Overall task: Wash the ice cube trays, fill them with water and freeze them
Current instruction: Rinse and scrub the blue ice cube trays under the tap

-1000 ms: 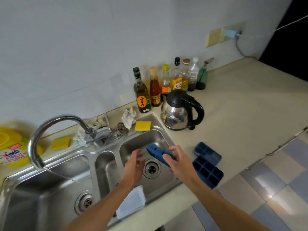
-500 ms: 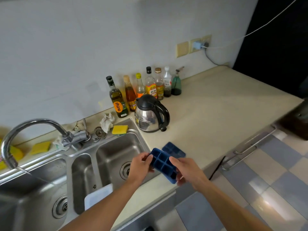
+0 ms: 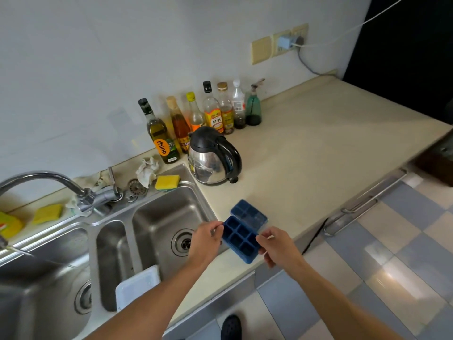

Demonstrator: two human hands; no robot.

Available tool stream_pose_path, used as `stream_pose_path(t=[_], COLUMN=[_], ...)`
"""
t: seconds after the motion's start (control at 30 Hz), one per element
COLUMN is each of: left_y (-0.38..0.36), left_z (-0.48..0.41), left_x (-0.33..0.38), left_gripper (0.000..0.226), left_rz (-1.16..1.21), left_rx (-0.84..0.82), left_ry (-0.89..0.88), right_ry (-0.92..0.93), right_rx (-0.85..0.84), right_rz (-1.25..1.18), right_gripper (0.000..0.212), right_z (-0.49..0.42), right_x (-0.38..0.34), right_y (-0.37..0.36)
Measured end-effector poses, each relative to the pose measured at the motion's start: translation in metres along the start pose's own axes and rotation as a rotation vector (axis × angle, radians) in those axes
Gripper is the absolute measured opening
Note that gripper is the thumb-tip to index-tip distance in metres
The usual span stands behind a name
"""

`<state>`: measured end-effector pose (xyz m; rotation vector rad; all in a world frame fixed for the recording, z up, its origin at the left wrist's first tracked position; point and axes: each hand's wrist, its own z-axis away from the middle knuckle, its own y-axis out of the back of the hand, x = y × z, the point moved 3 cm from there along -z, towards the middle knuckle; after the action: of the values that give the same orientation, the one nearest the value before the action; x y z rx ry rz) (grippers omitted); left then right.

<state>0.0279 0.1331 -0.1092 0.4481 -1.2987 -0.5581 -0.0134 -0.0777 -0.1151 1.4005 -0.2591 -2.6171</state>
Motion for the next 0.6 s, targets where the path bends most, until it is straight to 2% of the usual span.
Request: stream_pose_path(t=[0.1,0.2,0.4,0.6], left_y=[-0.003,-0.007,-0.003,0.004], left_z=[-0.004,-0.005,-0.008,-0.011], left_x=[-0.004,-0.009,-0.008,-0.012], left_gripper=[0.019,0.021,0.021,0.019], left_rz=[-0.014,0.014,0.049,0.088], left_rx=[-0.057,-0.112,-0.145,-0.17], left_ry=[0.012,0.06,0.072,0.095], right_ry=[0.008,0.004,0.005,-0.132], right_rx=[0.011,-0.003,0.148,0.115], right_rz=[0.083,0.129,0.178,0.161], right_gripper=[0.011,0.018,0.032,0.028], right_z=[-0.007,-0.012,-0.041,-0.075], right_x=[0.002,0.005,-0.004,-0.002], right_y=[0.0,0.001,0.019,0.018])
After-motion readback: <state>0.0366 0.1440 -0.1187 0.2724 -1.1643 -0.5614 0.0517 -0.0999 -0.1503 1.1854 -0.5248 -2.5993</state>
